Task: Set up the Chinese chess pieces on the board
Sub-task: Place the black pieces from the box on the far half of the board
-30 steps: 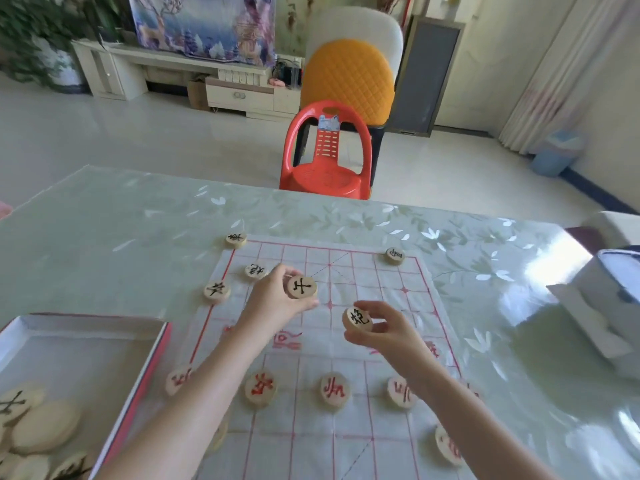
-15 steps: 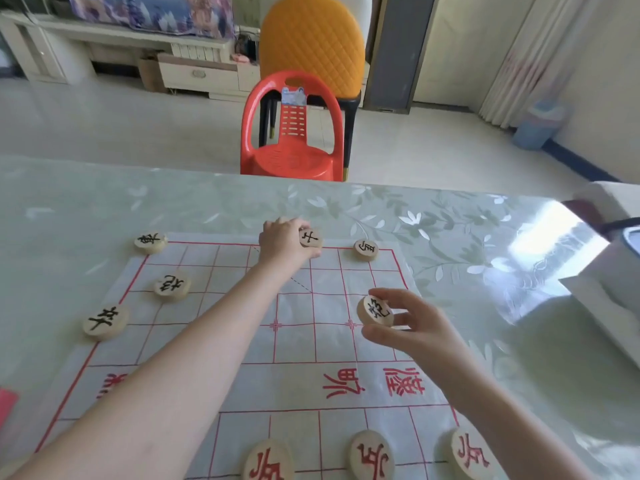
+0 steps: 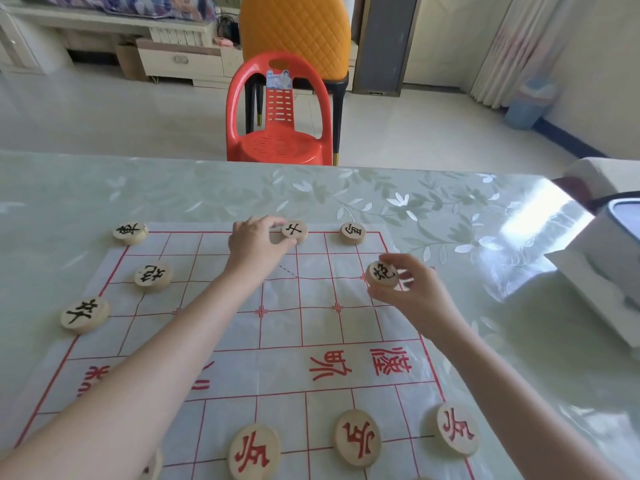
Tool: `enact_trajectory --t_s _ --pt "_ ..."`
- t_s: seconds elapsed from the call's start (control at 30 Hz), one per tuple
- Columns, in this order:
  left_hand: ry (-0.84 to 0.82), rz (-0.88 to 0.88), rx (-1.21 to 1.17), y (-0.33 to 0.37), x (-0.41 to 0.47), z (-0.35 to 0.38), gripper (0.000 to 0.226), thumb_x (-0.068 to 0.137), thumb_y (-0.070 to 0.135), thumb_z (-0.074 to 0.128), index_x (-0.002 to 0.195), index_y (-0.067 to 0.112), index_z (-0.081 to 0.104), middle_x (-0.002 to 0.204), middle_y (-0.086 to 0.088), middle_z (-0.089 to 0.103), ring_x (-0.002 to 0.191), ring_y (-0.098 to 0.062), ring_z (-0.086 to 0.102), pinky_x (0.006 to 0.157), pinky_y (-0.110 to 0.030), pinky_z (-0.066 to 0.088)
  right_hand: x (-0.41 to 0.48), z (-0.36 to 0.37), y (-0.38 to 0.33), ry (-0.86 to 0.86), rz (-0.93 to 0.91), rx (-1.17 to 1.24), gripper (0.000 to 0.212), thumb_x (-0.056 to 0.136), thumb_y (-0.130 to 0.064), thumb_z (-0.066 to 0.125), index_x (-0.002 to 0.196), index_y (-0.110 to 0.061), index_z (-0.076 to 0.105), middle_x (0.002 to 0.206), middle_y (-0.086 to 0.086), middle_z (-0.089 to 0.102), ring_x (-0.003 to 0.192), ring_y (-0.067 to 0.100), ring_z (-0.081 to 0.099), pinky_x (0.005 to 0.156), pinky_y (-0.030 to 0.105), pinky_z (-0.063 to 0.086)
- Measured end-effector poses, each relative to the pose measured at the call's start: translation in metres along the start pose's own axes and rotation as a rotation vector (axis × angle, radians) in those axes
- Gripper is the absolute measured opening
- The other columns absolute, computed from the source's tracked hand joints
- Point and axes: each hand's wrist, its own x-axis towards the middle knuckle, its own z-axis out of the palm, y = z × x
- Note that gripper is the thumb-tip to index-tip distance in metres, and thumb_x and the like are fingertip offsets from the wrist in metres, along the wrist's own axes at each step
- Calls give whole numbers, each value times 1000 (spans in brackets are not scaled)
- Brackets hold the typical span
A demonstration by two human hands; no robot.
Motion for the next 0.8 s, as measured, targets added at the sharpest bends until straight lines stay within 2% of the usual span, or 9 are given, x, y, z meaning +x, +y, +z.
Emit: enact_trajectory --t_s 0.13,0.27,0.33,0.4,0.53,0.6,0.67,0.73,0.8 --pt "-60 -17 -33 -12 -28 -14 30 82 24 65 112 21 65 119 -4 61 117 -27 45 99 -31 35 22 16 -1 16 -21 -187 50 74 -27 75 120 -22 56 105 -6 52 109 15 31 85 23 24" --pt "-91 -14 -61 -21 -48 -29 26 83 23 63 109 23 65 118 2 61 115 -22 48 99 -33 37 32 25 3 31 50 -358 56 73 -35 74 124 -23 54 117 2 50 114 23 31 92 25 25" --pt "-100 4 -80 -23 -56 -36 25 84 21 63 109 22 65 117 3 61 113 -19 50 94 -27 36 31 24 3 13 97 -357 61 73 -38 74 128 -24 51 123 4 46 119 25 29 97 26 25" --pt "-84 7 -99 -23 -62 -47 25 84 21 63 109 22 65 114 5 61 111 -16 50 87 -22 33 25 24 -2 28 101 -305 65 73 -39 75 131 -25 49 126 4 43 121 24 27 95 24 23" --pt "-64 2 -198 -24 -85 -81 21 85 21 63 105 28 65 106 13 60 101 -3 52 81 -18 34 -10 27 -31 71 -30 -237 54 76 -36 72 126 -27 52 125 0 43 120 20 28 95 24 23" --pt "-76 0 -237 -30 -107 -103 20 85 20 62 102 31 64 101 17 62 81 11 51 71 -9 36 -37 37 -50 -6 -93 -212 43 80 -33 68 122 -28 55 122 -4 48 119 17 33 97 27 28" --pt "-61 -32 -239 -44 -133 -127 21 84 19 63 97 35 63 97 16 61 60 9 45 62 -12 36 -68 55 -70 -119 -157 -179 34 84 -28 65 117 -27 59 117 -8 55 116 17 39 98 30 34" --pt "-37 -72 -214 -63 -162 -153 23 83 16 65 96 35 63 97 11 61 55 4 41 58 -14 35 -100 78 -92 -219 -213 -150 28 85 -26 63 113 -27 61 112 -12 58 113 15 42 98 30 37" --pt "-19 -116 -218 -90 -191 -181 24 82 11 64 98 28 65 99 7 62 63 0 49 58 -5 35 -129 104 -115 -327 -256 -137 27 87 -25 61 113 -26 61 112 -12 60 110 13 45 94 25 39"
